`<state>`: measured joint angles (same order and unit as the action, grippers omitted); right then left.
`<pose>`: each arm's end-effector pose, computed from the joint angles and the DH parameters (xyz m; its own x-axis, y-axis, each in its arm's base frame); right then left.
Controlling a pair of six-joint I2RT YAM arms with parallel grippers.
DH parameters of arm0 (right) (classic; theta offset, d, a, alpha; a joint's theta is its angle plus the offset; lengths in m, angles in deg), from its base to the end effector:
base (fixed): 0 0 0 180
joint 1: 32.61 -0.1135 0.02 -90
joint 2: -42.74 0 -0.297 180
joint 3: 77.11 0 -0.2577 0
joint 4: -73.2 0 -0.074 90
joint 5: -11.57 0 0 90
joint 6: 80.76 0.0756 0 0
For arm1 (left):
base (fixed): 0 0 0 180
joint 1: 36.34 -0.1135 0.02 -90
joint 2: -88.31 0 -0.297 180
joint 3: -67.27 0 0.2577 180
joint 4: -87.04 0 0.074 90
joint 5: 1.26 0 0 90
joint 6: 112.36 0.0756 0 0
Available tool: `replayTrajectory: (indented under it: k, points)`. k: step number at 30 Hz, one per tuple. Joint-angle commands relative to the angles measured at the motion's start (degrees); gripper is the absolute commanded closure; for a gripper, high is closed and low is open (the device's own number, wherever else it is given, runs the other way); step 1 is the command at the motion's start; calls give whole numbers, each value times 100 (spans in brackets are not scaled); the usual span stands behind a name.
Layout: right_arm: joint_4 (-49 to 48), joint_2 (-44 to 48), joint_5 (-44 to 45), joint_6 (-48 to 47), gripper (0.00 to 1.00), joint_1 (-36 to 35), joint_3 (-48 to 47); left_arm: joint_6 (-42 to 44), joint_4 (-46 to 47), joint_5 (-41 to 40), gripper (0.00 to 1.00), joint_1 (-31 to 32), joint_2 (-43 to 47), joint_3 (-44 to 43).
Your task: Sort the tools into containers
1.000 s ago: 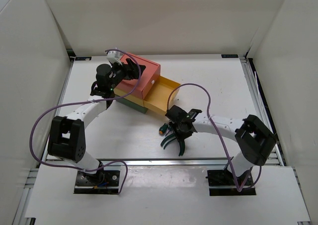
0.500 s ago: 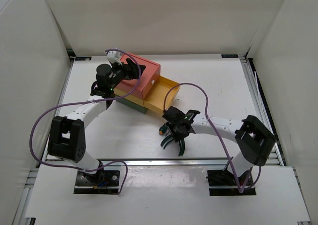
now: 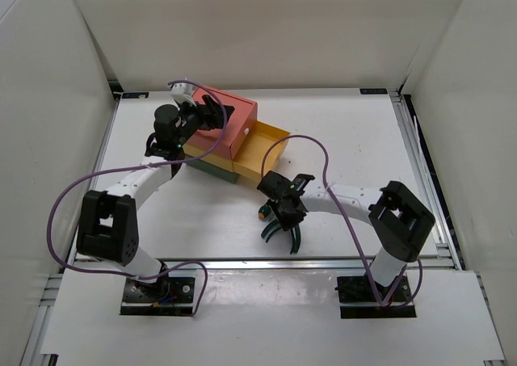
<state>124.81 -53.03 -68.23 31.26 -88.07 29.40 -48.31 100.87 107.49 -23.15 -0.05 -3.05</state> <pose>0.1978 0.2638 0.1687 -0.7985 -0.5093 -0.3210 -0.5215 0.8516 -0.0537 0.3856 -0.1153 0.3199 -0.2954 -0.3564 -0.8864 0.4437 0.7706 -0.4576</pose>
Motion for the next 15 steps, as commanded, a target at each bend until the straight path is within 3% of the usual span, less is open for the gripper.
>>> replayTrajectory:
  k: [1,15]
  points:
    - [87,-478,-141,56,72,-9,150,-366,-1736,-29,1,-9,-305,527]
    - [193,189,-404,241,62,-8,668,-402,-1701,-29,1,-10,-305,536]
